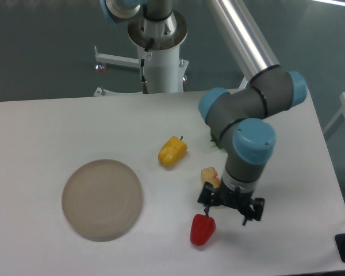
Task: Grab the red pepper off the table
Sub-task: 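Move the open gripper over the red pepper and lower it, then lower the gripper around the red pepper and close the fingers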
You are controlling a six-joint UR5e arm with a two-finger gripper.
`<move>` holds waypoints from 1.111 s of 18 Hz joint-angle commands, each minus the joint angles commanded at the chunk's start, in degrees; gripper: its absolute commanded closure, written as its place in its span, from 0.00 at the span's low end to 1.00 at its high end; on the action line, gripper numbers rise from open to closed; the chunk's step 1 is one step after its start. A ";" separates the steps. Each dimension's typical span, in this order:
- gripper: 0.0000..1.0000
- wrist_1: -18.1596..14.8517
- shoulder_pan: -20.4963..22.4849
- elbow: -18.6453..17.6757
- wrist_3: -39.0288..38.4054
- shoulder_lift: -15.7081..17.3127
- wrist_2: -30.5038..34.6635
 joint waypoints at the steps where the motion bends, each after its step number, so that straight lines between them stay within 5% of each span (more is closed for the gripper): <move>1: 0.00 1.05 -0.09 -1.32 -1.32 0.18 0.17; 4: 0.00 5.01 -0.26 -2.91 -0.11 -0.52 0.52; 20: 0.00 8.18 -1.67 -2.03 9.22 -4.03 0.88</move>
